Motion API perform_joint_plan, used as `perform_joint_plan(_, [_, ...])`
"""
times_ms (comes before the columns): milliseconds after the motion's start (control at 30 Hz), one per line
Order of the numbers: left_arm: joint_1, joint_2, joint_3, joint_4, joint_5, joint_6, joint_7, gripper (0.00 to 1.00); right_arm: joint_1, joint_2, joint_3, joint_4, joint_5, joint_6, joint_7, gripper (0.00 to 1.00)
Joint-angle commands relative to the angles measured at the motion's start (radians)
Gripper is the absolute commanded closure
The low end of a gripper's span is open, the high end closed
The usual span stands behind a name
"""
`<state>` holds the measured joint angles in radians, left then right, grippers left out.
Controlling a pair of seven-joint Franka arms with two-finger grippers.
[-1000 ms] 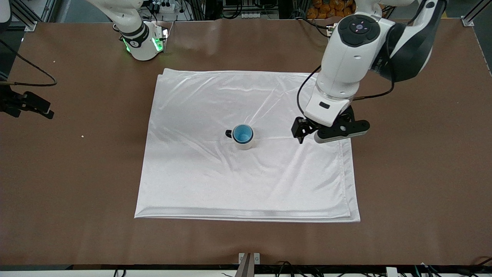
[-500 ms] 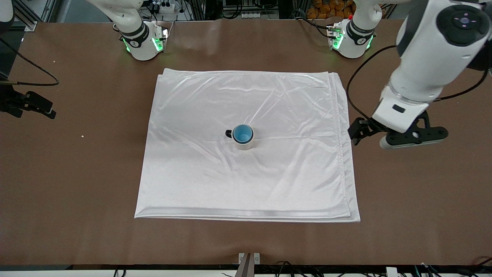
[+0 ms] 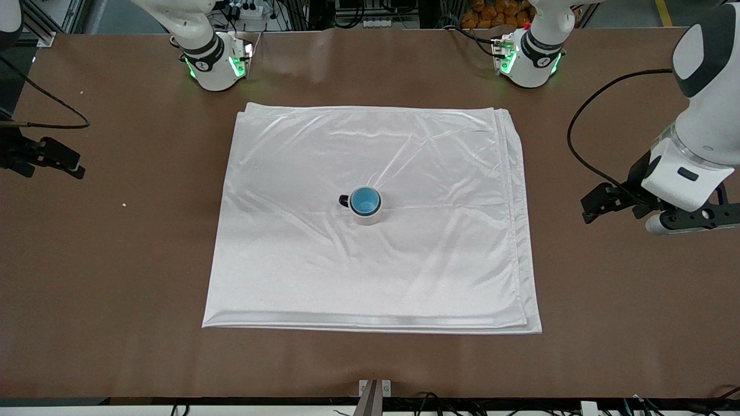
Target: Place blue cup into white mug on cloth
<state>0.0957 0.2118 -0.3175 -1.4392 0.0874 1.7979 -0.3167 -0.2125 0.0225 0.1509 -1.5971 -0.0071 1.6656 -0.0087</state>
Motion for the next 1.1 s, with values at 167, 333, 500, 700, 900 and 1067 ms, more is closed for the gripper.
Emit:
perform_joint_plan(167, [0.001, -0.049, 0.023, -0.001, -0.023, -0.045, 0.024, 0.0, 0.113, -0.032, -0.103, -0.029, 0.01, 0.008, 0.013, 0.0])
perform_joint_plan(333, [-0.062, -0.077, 0.124, -0.02, -0.035, -0.045, 0.062, 0.0, 0.166, -0.036, -0.166, -0.032, 0.01, 0.008, 0.013, 0.0])
perform_joint_plan(500, [-0.077, -0.08, 0.175, -0.018, -0.084, -0.051, 0.094, 0.0, 0.165, -0.055, -0.166, -0.055, 0.009, 0.011, 0.013, 0.0])
perform_joint_plan(700, [-0.08, -0.095, 0.198, -0.024, -0.097, -0.118, 0.102, 0.0, 0.145, -0.133, -0.165, -0.175, 0.007, 0.083, 0.013, 0.0])
perform_joint_plan(900, [-0.079, -0.109, 0.209, -0.061, -0.097, -0.121, 0.229, 0.0, 0.119, -0.128, -0.159, -0.172, 0.006, 0.079, 0.01, 0.0])
perform_joint_plan(1067, [-0.088, -0.112, 0.225, -0.064, -0.09, -0.123, 0.272, 0.0, 0.099, -0.121, -0.151, -0.164, 0.006, 0.077, 0.003, 0.0])
